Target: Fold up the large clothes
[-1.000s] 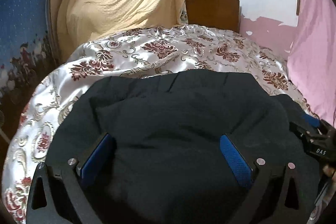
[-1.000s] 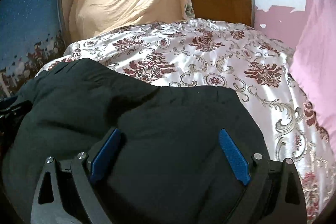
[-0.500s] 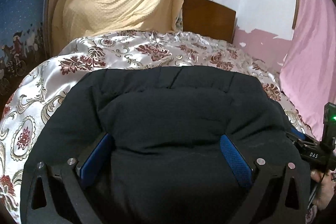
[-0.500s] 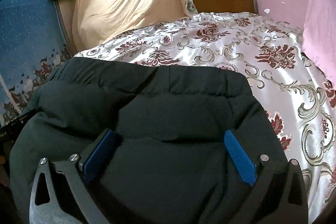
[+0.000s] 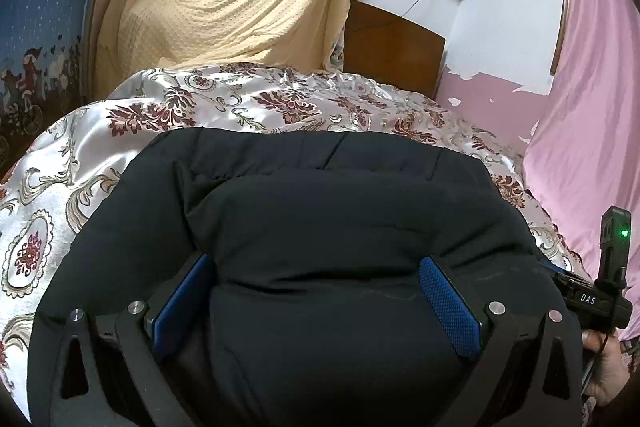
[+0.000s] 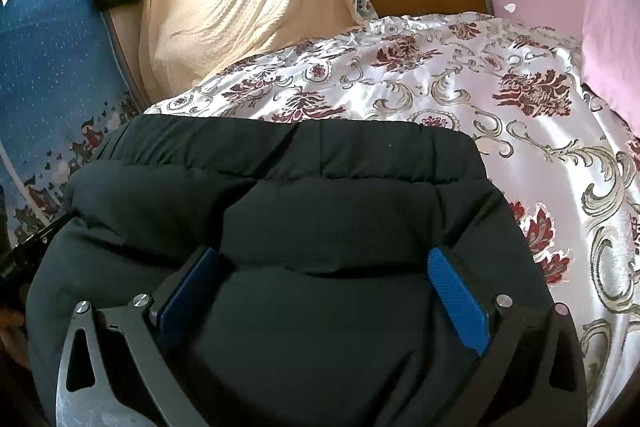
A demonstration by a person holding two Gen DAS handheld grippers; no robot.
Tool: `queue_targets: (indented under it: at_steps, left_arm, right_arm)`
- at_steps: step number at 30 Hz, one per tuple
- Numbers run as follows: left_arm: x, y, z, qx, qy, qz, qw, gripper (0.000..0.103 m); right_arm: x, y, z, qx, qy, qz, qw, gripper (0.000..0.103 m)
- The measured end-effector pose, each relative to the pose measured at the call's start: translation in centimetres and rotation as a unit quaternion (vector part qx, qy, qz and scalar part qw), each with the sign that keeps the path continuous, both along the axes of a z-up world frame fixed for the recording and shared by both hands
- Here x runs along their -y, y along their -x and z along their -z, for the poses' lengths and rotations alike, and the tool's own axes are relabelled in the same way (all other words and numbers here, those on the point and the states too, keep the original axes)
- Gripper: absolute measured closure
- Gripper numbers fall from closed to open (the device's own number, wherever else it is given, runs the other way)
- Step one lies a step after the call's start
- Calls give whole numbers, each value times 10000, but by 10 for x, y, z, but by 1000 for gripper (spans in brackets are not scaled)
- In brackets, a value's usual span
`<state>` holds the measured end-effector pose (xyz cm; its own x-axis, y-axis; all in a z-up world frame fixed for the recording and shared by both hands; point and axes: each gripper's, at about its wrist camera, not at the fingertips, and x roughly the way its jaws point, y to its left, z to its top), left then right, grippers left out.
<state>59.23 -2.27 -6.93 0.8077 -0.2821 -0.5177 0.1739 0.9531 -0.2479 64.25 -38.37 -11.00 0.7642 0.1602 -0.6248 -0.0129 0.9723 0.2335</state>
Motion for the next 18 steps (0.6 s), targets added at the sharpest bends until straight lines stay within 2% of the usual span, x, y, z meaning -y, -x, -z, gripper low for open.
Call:
queue_targets:
  at_steps: [6,18]
  left_arm:
    - [-1,0,2,13,40,11,10000,0]
    - [-15,6,9,155,588,216,9979,0]
  right_arm:
    - [3,0,2,22,-79,-10,10000,1]
    - [16,13,5,362,-583,-44,9976,1]
